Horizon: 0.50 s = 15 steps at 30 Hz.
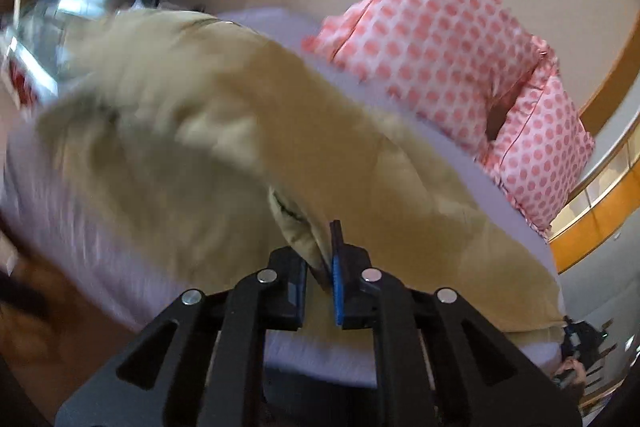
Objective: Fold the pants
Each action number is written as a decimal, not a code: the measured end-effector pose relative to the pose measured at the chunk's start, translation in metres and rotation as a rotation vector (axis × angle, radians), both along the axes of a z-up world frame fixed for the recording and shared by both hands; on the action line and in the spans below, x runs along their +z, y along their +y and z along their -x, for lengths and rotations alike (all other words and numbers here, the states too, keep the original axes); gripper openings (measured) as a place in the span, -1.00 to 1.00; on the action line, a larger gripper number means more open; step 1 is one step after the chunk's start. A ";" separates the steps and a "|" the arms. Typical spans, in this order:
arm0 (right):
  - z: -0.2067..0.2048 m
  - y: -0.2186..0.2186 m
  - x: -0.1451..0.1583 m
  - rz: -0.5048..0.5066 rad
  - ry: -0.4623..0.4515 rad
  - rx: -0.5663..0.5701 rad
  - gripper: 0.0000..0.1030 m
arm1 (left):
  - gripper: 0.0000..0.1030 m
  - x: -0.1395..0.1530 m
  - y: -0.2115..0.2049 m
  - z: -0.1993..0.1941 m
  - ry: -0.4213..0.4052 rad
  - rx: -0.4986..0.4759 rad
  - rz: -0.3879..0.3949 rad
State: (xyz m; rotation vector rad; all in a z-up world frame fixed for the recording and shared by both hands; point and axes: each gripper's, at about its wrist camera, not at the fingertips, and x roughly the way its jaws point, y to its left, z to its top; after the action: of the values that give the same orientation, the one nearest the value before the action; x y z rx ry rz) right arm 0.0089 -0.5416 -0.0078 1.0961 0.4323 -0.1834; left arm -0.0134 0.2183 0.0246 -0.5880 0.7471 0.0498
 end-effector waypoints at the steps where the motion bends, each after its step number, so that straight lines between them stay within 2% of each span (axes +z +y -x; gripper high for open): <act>1: 0.002 -0.001 -0.002 0.002 0.007 -0.003 -0.92 | -0.80 -0.005 0.001 0.005 0.001 0.003 0.011; 3: 0.004 -0.002 -0.002 0.003 0.010 -0.001 -0.92 | -0.79 -0.010 0.004 0.008 -0.021 0.004 0.031; 9: 0.010 -0.003 -0.003 0.006 0.019 -0.010 -0.92 | -0.76 -0.008 0.001 0.010 -0.048 -0.010 0.005; 12: 0.013 -0.004 -0.003 0.016 0.060 -0.013 -0.90 | -0.69 -0.011 0.002 0.007 -0.047 -0.021 0.028; 13: 0.014 -0.003 -0.002 0.028 0.075 -0.015 -0.82 | -0.66 -0.010 0.003 0.008 -0.049 -0.025 0.032; 15: 0.025 -0.003 0.008 0.080 0.092 -0.068 -0.28 | -0.55 -0.006 0.008 0.014 -0.061 -0.018 0.024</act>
State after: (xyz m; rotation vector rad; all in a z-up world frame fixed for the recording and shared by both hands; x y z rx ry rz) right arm -0.0159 -0.5450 -0.0001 1.0267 0.4660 -0.3094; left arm -0.0277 0.2260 0.0183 -0.6029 0.6948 0.0061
